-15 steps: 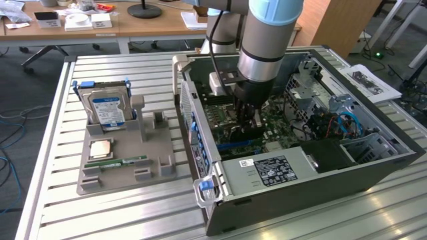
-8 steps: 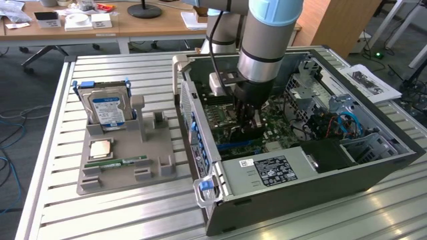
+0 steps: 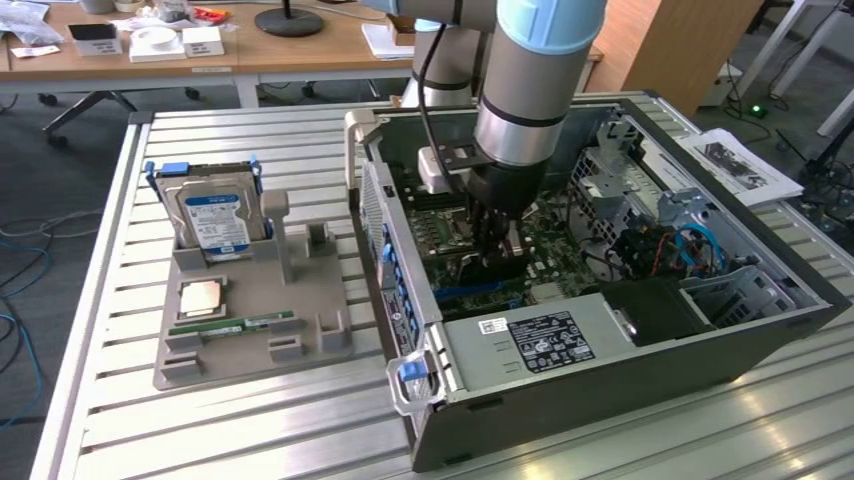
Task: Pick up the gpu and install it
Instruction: 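Insert the gpu into the slot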
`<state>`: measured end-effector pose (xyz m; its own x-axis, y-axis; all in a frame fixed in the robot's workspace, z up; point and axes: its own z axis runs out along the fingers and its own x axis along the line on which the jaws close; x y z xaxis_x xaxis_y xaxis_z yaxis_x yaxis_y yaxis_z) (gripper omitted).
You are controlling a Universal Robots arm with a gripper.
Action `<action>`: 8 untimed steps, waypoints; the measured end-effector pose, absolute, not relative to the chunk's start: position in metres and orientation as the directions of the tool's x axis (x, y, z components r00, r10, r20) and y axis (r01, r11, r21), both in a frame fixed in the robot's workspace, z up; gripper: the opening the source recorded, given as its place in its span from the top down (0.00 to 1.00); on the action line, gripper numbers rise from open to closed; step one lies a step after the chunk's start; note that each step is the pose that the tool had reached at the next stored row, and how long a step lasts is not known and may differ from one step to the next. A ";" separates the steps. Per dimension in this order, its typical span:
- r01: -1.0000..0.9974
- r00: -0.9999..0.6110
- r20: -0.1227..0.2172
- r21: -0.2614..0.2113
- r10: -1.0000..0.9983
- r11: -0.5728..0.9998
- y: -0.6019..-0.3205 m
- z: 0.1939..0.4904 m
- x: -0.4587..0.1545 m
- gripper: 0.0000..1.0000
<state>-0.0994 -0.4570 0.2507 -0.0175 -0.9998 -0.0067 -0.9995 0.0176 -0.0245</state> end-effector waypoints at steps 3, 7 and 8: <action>-1.000 -0.017 -0.007 -0.025 -1.000 0.018 -0.457 0.251 -0.100 0.73; -1.000 -0.017 -0.007 -0.025 -1.000 0.018 -0.457 0.250 -0.100 0.73; -1.000 -0.017 -0.007 -0.025 -1.000 0.018 -0.457 0.250 -0.100 0.73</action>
